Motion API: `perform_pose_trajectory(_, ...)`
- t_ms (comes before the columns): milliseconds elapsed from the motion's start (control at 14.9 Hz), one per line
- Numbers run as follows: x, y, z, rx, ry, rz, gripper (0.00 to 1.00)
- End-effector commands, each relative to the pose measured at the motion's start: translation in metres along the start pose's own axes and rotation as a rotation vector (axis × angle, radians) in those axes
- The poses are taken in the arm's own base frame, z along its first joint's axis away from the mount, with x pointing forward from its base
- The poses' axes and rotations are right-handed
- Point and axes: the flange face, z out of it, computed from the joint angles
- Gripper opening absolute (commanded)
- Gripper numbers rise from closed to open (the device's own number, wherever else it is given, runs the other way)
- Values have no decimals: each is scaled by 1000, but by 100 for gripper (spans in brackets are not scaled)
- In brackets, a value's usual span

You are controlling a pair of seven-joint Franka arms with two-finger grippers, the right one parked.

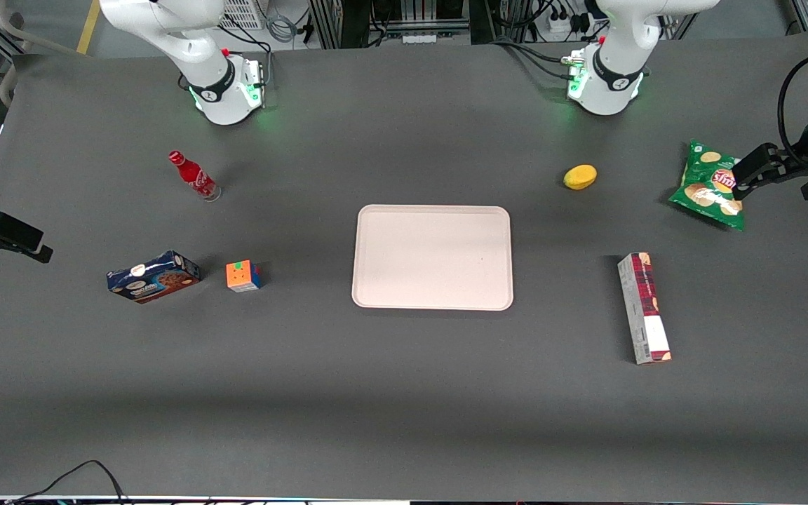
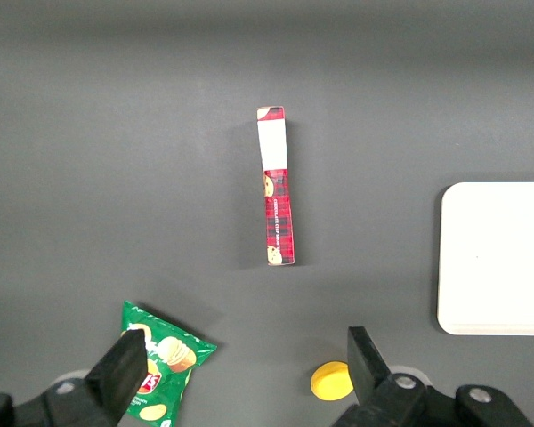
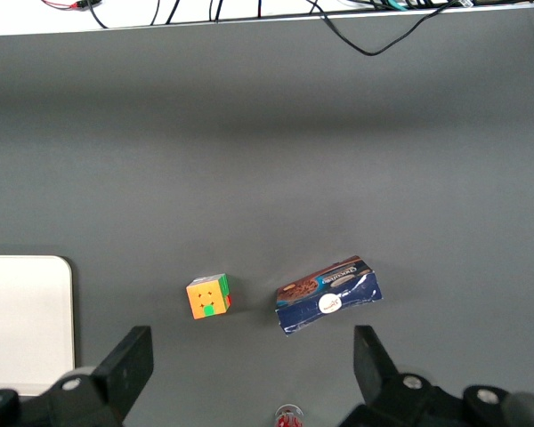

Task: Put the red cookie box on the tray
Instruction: 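Move the left gripper down toward the red-and-white cookie box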

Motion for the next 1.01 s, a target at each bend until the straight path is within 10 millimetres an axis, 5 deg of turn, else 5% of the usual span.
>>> perform_pose_trajectory(0, 4, 2, -7, -9, 12, 1, 100)
perform_pose_trajectory(269, 5, 3, -6, -9, 13, 1, 100)
perform_pose_trajectory(538, 15, 4, 24, -38, -45, -10, 100)
perform_pose_trajectory(941, 50, 9, 128, -35, -105, -12, 100)
